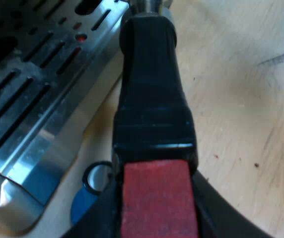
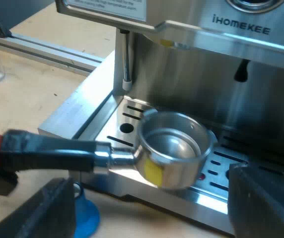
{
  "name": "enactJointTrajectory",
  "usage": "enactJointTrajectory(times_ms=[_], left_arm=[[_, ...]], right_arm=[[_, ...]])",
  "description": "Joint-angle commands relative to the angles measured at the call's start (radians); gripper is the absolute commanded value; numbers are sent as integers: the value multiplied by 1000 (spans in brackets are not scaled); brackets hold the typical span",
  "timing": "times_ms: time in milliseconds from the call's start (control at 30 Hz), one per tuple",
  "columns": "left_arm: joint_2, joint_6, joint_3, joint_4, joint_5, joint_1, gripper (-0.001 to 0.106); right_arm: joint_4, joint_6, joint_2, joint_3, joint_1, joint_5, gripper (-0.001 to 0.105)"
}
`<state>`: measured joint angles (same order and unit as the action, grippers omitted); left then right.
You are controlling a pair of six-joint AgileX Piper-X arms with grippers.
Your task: Put the handle in the coffee machine
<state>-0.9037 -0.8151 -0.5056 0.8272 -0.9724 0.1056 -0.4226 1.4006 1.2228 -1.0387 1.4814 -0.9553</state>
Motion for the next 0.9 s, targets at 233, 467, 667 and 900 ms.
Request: enactJointTrajectory(times_ms=[233, 467, 667, 900], left_arm=[[-113, 95, -79, 2, -39, 3, 0], [-200, 193, -122, 64, -37, 18, 0], [-268, 269, -172, 91, -37, 119, 0], [-323, 276, -220, 98, -63, 122, 0]], right_arm=[[121, 9, 60, -2, 0, -81, 65], [248, 9, 142, -2, 0, -152, 65], [300, 9, 190, -2, 0, -152, 65], [385, 18, 250, -2, 0, -157, 65]])
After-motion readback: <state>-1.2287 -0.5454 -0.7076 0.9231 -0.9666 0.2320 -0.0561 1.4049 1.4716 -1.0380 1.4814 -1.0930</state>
